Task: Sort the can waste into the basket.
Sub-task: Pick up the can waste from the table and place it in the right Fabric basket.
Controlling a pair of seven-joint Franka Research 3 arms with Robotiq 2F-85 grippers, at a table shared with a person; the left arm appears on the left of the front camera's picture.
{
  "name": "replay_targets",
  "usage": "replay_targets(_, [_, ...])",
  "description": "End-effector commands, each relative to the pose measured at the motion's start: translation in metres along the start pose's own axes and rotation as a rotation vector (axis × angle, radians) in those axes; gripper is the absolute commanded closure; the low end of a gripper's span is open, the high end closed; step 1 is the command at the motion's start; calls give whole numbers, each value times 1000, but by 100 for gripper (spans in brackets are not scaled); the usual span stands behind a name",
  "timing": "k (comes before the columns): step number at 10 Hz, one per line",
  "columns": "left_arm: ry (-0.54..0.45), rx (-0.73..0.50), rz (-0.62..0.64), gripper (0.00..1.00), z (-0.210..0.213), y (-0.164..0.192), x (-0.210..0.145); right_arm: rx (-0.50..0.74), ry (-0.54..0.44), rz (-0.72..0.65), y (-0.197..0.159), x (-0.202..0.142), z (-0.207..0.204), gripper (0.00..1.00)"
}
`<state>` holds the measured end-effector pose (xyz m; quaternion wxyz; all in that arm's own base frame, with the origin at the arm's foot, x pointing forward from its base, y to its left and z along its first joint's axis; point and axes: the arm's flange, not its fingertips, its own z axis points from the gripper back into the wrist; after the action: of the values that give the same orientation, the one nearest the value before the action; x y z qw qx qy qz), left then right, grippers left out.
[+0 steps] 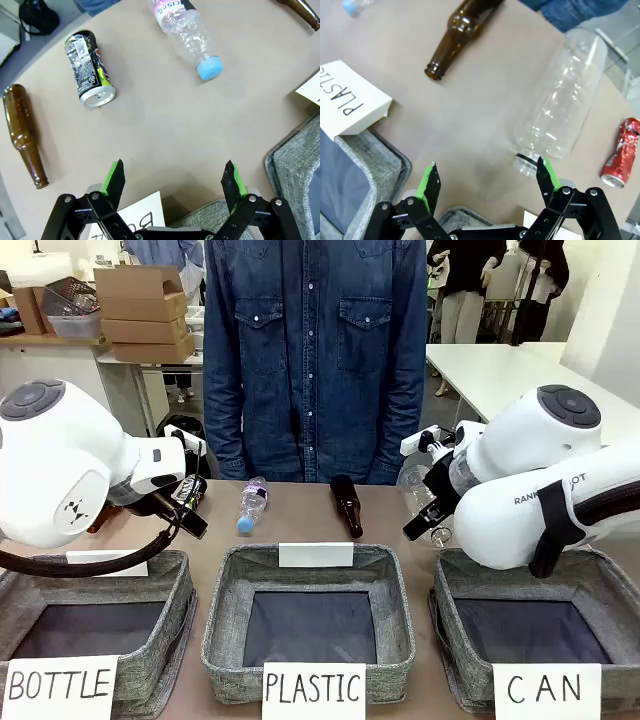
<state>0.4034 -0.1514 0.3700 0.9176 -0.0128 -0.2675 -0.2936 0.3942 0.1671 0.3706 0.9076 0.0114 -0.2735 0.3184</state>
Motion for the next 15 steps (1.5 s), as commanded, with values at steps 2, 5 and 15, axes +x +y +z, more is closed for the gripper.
replay_targets(2, [0,0,0,0,0,0,0,0,0,0,0,0,0,0])
replay_targets(5, [0,0,0,0,0,0,0,0,0,0,0,0,0,0])
replay_targets(15, [125,-10,-28,0,109,12,2,42,76,-231,-22,22,96,0])
